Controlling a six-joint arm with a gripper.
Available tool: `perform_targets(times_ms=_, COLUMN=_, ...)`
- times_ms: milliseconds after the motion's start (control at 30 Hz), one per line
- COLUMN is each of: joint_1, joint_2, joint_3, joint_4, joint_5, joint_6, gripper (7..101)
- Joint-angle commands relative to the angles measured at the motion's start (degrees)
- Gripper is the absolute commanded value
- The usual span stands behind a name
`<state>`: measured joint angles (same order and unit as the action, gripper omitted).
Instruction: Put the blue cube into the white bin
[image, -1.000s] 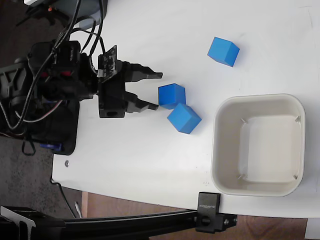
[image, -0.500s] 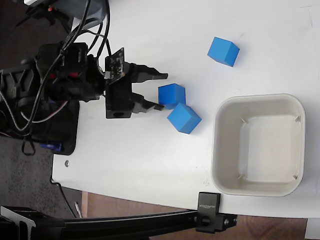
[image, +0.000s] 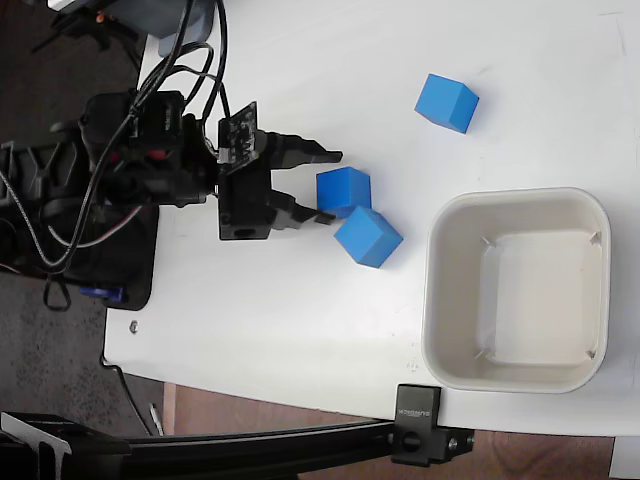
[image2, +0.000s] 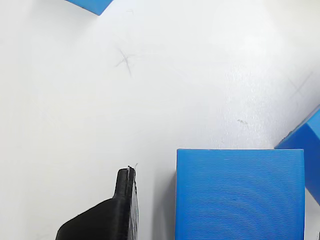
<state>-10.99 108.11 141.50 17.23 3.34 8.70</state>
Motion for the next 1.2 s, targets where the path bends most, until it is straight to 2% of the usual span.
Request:
perform_targets(times_ms=33, joint_1=0.4, joint_2=0.2, joint_3=-1.3, joint_4=-1.8, joint_5=-0.9, joint_6=-0.1, gripper=100.0)
perform_targets(times_ms=400, joint_1=0.7, joint_2=-2.2, joint_3=-1.3, joint_4=-4.1, joint_5=-1.2, joint_6=0.0, gripper=100.0)
perform_targets(times_ms=533, joint_1=0.7, joint_2=-2.2, joint_3=-1.3, joint_4=-4.1, joint_5=-1.0, joint_6=0.1, gripper=97.3)
perform_targets(times_ms=900, joint_1=0.8, joint_2=-2.0, joint_3=-0.2, joint_4=-5.8, joint_5=0.2, joint_6=0.6, gripper=76.3)
perform_targets(times_ms=1200, joint_1=0.6, joint_2=2.2, joint_3=2.2, joint_4=-6.1, joint_5=1.7, joint_6=0.5, gripper=46.2)
